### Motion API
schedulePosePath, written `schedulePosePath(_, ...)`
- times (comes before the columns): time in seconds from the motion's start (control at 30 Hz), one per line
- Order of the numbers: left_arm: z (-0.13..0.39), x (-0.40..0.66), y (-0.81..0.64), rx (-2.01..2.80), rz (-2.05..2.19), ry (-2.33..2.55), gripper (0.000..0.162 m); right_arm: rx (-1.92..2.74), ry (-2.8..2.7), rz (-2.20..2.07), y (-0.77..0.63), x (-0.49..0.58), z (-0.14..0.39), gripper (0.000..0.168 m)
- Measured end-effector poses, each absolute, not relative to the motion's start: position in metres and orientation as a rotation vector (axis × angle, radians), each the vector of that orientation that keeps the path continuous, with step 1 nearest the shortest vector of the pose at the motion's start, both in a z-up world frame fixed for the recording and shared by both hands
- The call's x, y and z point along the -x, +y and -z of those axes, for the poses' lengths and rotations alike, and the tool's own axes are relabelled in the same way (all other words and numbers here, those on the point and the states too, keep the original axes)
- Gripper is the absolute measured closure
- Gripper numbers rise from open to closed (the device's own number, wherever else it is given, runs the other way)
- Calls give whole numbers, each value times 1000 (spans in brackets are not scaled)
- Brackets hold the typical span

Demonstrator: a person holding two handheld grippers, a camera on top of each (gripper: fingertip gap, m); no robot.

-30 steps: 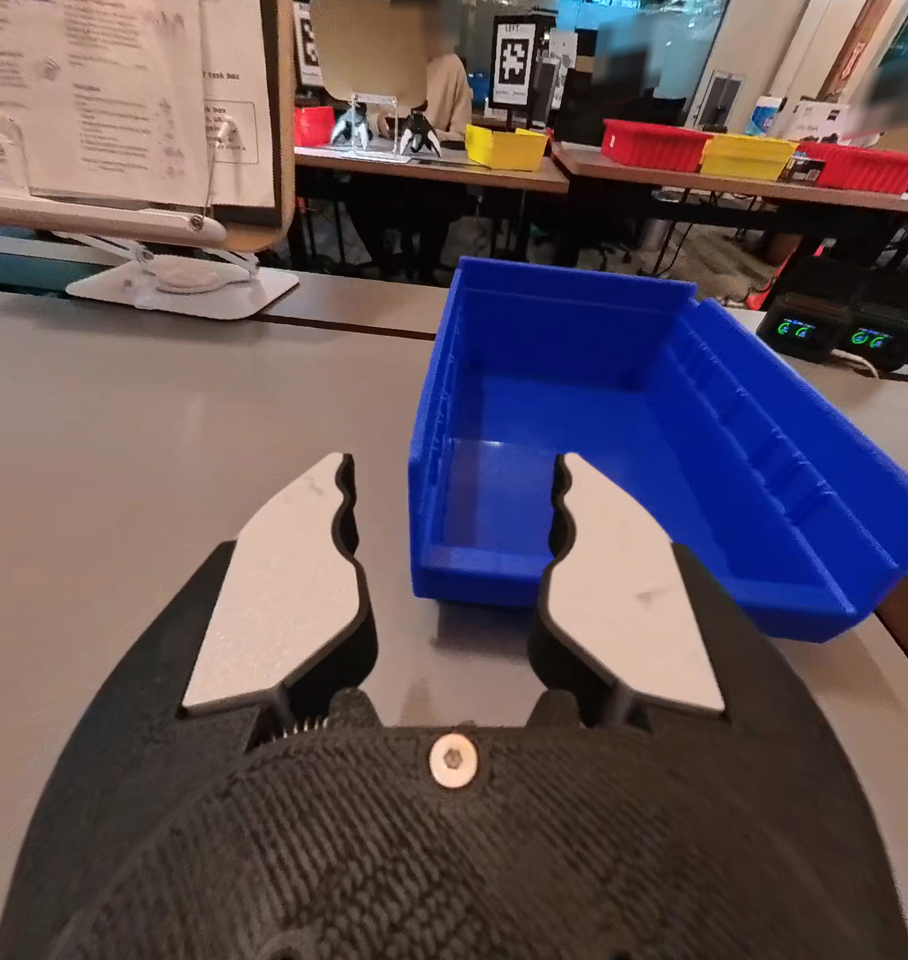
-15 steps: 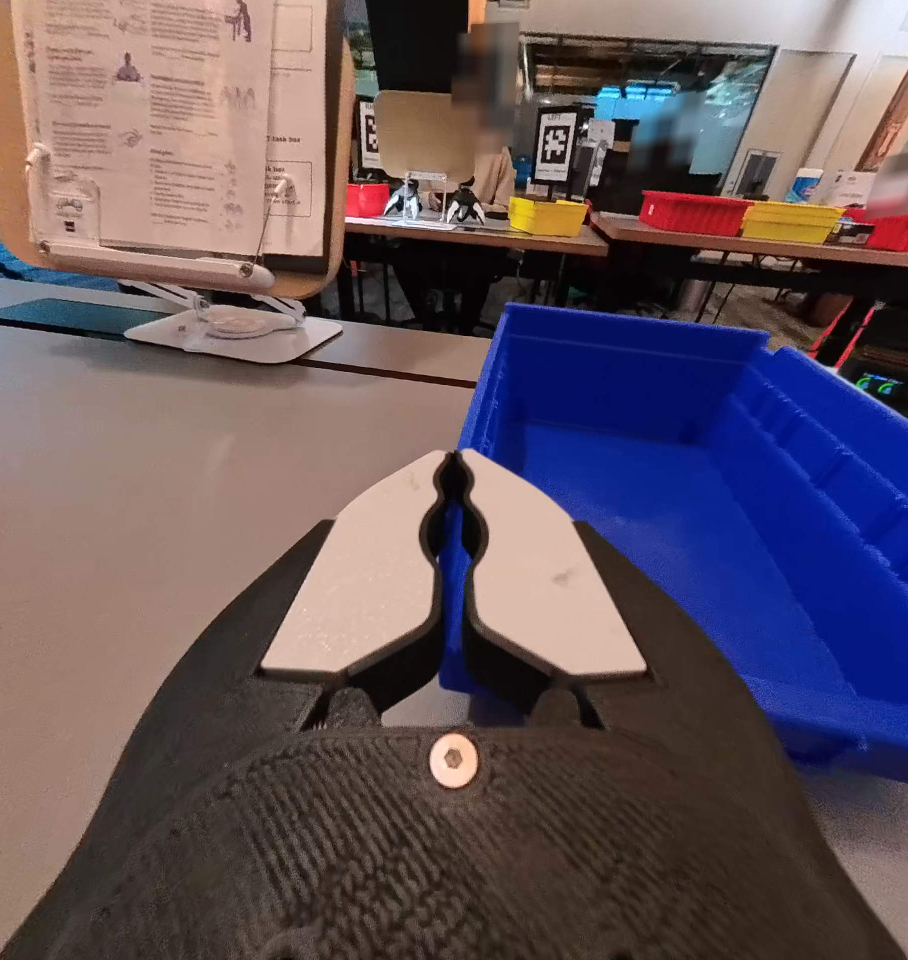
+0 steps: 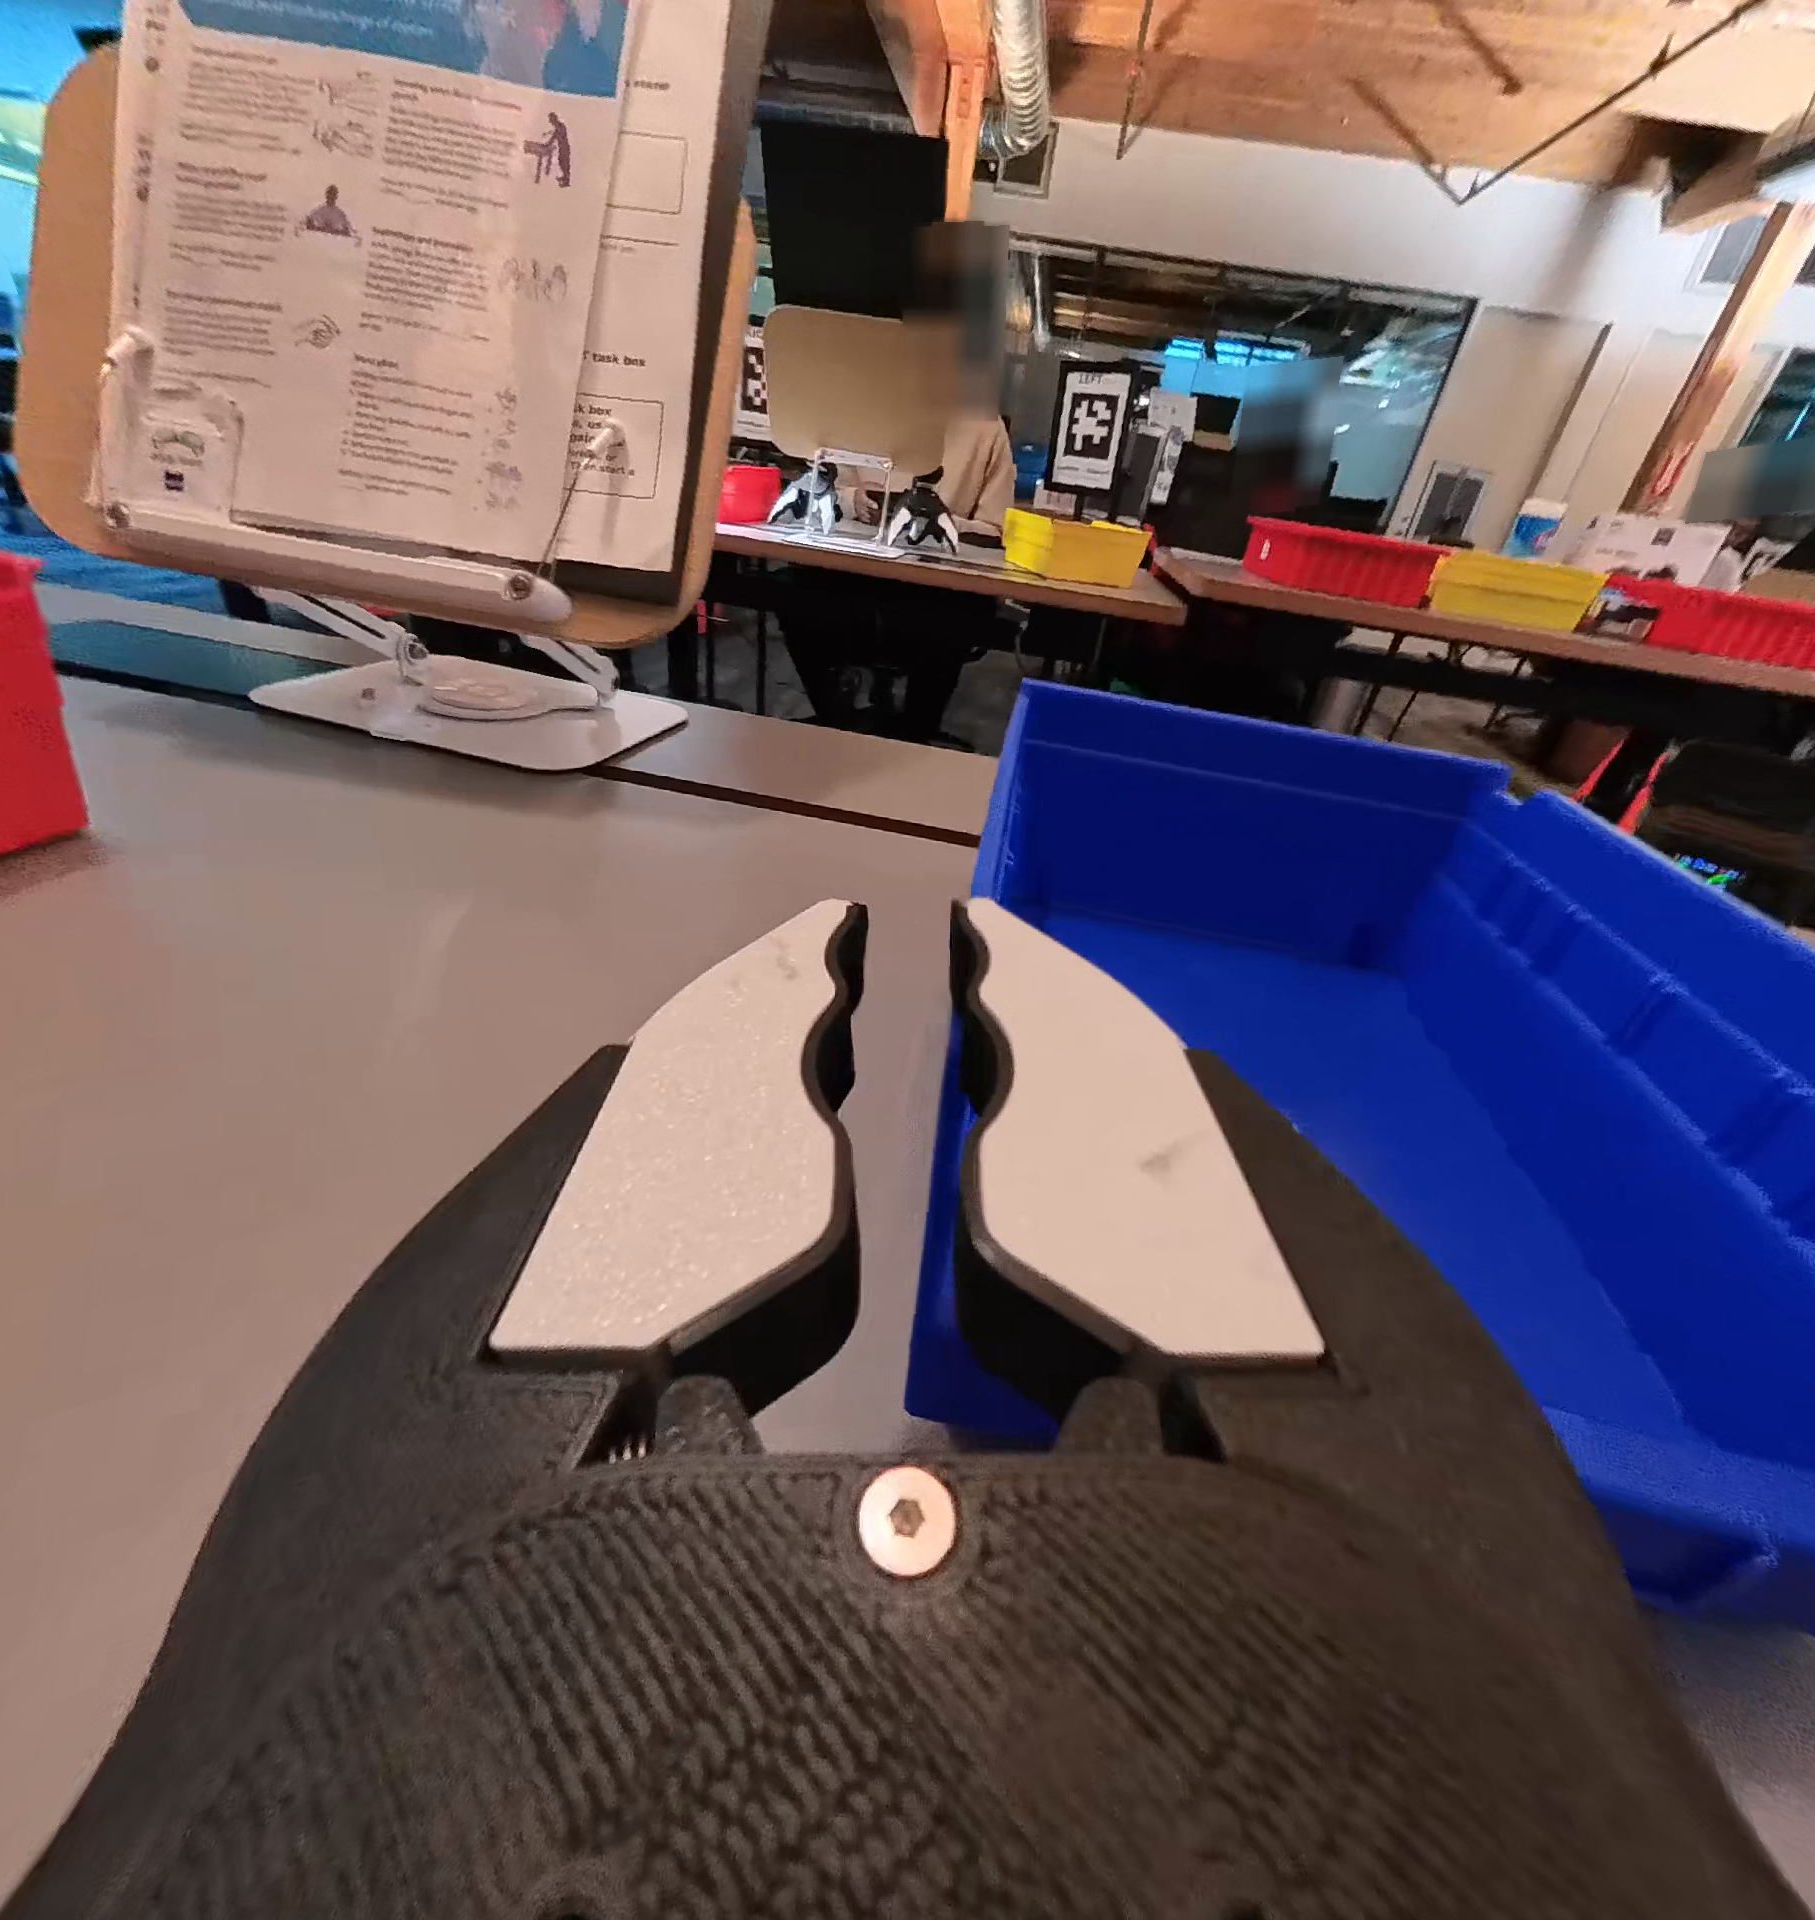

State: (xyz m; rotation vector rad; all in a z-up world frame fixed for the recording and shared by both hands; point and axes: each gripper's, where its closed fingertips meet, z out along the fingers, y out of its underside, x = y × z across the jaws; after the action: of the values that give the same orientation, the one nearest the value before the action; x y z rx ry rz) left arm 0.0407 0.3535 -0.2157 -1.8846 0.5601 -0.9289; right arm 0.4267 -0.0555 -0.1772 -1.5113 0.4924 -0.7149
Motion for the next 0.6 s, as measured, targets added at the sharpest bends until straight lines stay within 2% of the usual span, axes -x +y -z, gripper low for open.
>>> schedulePosePath(0.37, 216, -78, 417, 1881, 920, 521, 154, 1408, 357, 875, -57, -409, 163, 145)
schedulePosePath(0.4, 217, -79, 419, 1896, 925, 530, 149, 1387, 363, 878, -60, -409, 161, 141)
schedulePosePath(0.47, 220, -77, 417, 1960, 937, 574, 112, 1348, 350, 884, -63, -406, 157, 138)
schedulePosePath(0.53, 210, -63, 419, 1948, 814, 605, 110, 1304, 294, 924, -64, -397, 145, 139)
schedulePosePath(0.6, 179, -49, 423, 1819, 671, 611, 101, 1255, 191, 980, -59, -382, 131, 142)
